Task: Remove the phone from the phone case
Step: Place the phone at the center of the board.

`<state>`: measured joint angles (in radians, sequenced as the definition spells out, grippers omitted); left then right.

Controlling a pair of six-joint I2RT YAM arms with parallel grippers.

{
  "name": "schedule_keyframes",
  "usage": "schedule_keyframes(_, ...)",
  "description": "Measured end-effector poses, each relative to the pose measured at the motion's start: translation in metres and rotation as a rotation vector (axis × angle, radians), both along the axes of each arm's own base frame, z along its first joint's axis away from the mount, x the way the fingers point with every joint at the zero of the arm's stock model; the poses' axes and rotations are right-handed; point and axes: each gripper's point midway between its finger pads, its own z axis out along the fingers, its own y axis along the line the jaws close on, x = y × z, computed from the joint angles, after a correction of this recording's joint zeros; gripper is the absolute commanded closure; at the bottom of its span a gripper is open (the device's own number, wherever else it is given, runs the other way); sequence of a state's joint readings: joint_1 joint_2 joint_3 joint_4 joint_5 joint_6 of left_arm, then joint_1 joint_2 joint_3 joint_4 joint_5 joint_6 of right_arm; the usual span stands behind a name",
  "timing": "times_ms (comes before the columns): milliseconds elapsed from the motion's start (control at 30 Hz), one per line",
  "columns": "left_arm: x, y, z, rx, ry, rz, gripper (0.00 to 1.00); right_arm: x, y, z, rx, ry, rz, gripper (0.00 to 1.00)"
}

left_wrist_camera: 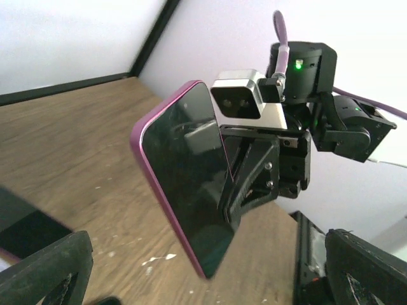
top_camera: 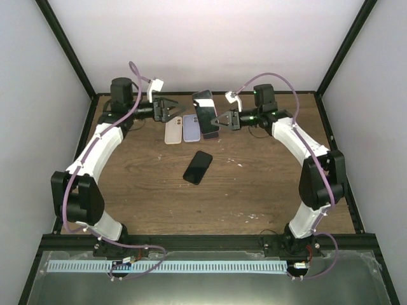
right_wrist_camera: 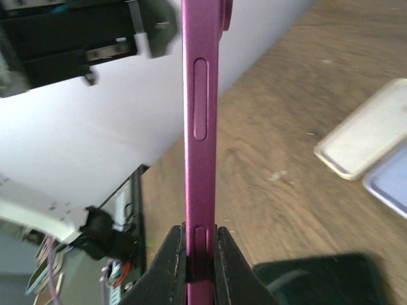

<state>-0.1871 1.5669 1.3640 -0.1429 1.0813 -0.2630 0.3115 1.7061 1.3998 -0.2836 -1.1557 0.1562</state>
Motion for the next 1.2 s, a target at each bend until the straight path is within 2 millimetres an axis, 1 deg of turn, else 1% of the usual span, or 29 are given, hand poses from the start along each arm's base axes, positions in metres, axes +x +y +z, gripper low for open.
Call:
schedule_keyframes(33,0.004,0.006,-0.003,0.010,0.007,0.022,0.00,0.009,-0.006,-0.007,-0.014,0.015,-0.032,0.99)
schedule_keyframes(133,0.014,0.023,-0.012,0.042,0.026,0.084,0.00,0.037,-0.027,-0.038,-0.066,0.074,-0.128,0.99)
schedule_keyframes(200,0.017,0.032,-0.019,0.066,0.038,0.116,0.00,0.054,-0.042,-0.064,-0.108,0.125,-0.192,0.99)
schedule_keyframes(333,0.019,0.037,-0.030,0.108,0.046,0.140,0.00,0.086,-0.070,-0.111,-0.179,0.221,-0.295,0.99)
schedule_keyframes(433,0.018,0.040,-0.039,0.139,0.051,0.149,0.00,0.106,-0.088,-0.138,-0.214,0.273,-0.351,0.99)
schedule_keyframes(500,0.016,0.042,-0.045,0.160,0.056,0.152,0.00,0.115,-0.095,-0.151,-0.227,0.292,-0.373,0.99)
schedule_keyframes(633,0.014,0.044,-0.052,0.191,0.060,0.155,0.00,0.131,-0.101,-0.168,-0.240,0.330,-0.390,0.99)
schedule_keyframes(767,0.013,0.046,-0.058,0.214,0.070,0.158,0.00,0.144,-0.100,-0.178,-0.240,0.343,-0.392,0.99)
schedule_keyframes(1000,0.012,0.048,-0.063,0.234,0.075,0.164,0.00,0.148,-0.098,-0.201,-0.239,0.425,-0.396,0.99)
schedule_keyframes(1200,0.014,0.048,-0.067,0.238,0.086,0.166,0.00,0.148,-0.096,-0.220,-0.225,0.508,-0.395,0.99)
